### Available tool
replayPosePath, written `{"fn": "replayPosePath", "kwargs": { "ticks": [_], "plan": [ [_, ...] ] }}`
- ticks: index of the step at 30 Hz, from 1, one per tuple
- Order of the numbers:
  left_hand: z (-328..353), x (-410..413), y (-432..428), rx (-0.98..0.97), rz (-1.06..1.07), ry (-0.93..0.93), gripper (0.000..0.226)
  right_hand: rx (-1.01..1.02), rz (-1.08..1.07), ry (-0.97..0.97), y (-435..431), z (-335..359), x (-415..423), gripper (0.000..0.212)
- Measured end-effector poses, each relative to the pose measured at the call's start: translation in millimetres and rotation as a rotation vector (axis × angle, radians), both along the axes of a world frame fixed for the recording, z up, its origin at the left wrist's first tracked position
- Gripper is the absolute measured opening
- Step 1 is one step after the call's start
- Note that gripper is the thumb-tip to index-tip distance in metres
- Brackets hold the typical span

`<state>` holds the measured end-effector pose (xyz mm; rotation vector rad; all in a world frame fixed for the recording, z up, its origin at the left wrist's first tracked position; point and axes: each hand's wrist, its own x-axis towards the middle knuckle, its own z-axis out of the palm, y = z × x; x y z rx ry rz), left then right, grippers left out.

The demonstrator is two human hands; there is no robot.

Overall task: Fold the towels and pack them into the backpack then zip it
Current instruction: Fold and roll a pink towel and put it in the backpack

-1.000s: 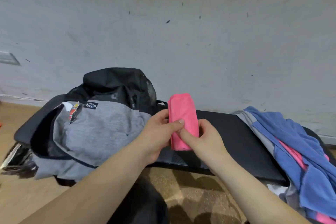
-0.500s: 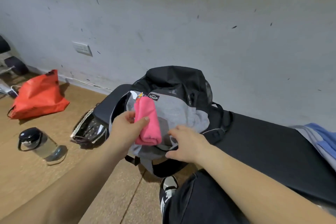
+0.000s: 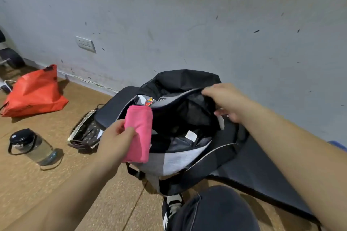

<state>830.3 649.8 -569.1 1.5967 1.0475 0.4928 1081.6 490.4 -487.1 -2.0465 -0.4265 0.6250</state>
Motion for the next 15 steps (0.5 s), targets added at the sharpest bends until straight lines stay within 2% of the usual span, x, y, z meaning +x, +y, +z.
{"fn": "replayPosePath", "kwargs": {
  "ticks": [2, 4, 7, 10, 13, 15],
  "plan": [
    [1, 14, -1, 0.018, -0.054, 0.063, 0.026, 0.085, -0.047, 0.271, 3, 18, 18, 0.007],
    [-3, 33, -4, 0.010, -0.120, 0.131, 0.033, 0.125, -0.032, 0.389, 8, 24, 34, 0.013],
    [-11, 74, -9, 0.013, -0.218, 0.154, 0.028, 0.131, -0.105, 0.405, 24, 16, 57, 0.013],
    [-29, 113, -14, -0.002, -0.292, 0.135, 0.025, 0.190, -0.313, 0.418, 37, -4, 81, 0.007],
    [-54, 129, -23, 0.077, -0.346, 0.204, 0.020, 0.283, -0.523, 0.339, 33, -32, 101, 0.022],
    [-65, 131, -26, 0.176, -0.348, 0.254, 0.018, 0.324, -0.535, 0.238, 32, -52, 102, 0.024]
  ]
}}
